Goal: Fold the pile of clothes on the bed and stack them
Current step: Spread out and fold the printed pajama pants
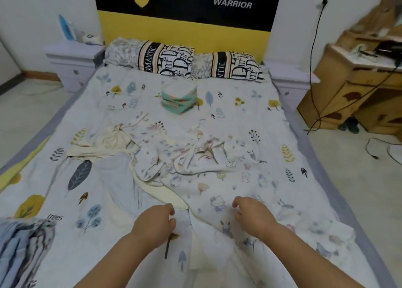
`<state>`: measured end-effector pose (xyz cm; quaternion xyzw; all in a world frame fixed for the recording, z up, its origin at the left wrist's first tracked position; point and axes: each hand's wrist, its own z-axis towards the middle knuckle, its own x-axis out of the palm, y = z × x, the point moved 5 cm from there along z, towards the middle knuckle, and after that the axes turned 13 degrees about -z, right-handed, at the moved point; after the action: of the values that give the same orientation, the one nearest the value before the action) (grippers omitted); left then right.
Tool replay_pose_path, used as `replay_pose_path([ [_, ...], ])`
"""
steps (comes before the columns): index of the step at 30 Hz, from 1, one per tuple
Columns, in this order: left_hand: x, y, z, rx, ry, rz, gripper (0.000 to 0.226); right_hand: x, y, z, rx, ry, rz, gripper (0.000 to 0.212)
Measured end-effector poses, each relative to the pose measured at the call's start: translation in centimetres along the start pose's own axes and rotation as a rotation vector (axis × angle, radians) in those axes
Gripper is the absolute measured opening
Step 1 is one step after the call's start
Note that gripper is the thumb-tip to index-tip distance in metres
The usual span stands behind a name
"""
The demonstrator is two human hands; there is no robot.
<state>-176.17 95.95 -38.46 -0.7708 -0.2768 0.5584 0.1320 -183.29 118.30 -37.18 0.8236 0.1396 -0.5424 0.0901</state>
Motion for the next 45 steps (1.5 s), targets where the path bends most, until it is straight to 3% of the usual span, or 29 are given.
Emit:
replay_pose_path([
  [4,0.6,-1.7,5.1,0.031,-0.041,0.021,0.037,0.3,-2.6,3.3,0.040,-0.041,0.027,0.041],
  [8,0.9,-2.6,10.5,0.035,-0.126,-0.029,0.061,0.2,-3.8,7.7,0.081,-0.129,0.069,0.057],
  [15,3.3,-1.6,19.3,-0.146,-0.254,-0.338,0.072,1.9,-2.9,15.6,0.079,-0.160,0.017,0.086],
  [18,5.4,0.2,21.3,-0.370,-0.234,-0.597,0.077,4.3,-2.4,16.8,0.060,-0.049,0.025,0.070],
  [20,6.3,1.0,21.4,-0.421,-0.144,-0.515,0.050,5.2,-1.9,16.2,0.047,-0.037,0.031,0.052],
  [22,5.9,1.2,20.8,-0.351,-0.167,-0.442,0.030,4.8,-0.9,14.7,0.001,-0.178,-0.051,0.038],
  [24,4.4,1.0,19.8,-0.259,-0.270,-0.545,0.016,4.2,0.2,12.6,-0.059,-0.273,-0.046,0.029],
  [26,1.8,-0.1,18.2,-0.190,-0.402,-0.725,0.009,4.0,1.3,10.4,-0.111,-0.204,-0.049,0.029],
  [31,-6.5,-5.1,12.9,0.008,-0.564,-0.958,0.023,1.2,4.8,5.0,-0.172,-0.053,0.094,0.042],
  [34,-11.9,-8.5,9.8,0.147,-0.475,-0.989,0.024,-3.7,5.2,2.3,-0.128,-0.200,0.276,0.047],
  [38,-17.9,-14.4,4.5,0.369,-0.168,-0.898,0.020,-12.8,3.1,-0.5,0.017,-0.501,0.467,0.058],
  [40,-20.0,-17.3,1.4,0.467,-0.022,-0.805,0.018,-17.7,3.2,-1.8,-0.032,-0.621,0.528,0.072],
  [42,-21.8,-19.4,-1.5,0.530,0.065,-0.733,0.020,-22.1,4.2,-3.2,-0.156,-0.640,0.563,0.079],
  [43,-22.7,-20.0,-2.8,0.545,0.080,-0.708,0.020,-23.8,4.9,-3.8,-0.228,-0.607,0.586,0.074],
  [45,-24.7,-20.4,-5.1,0.574,0.056,-0.669,0.018,-26.5,6.5,-5.4,-0.339,-0.527,0.658,0.042],
])
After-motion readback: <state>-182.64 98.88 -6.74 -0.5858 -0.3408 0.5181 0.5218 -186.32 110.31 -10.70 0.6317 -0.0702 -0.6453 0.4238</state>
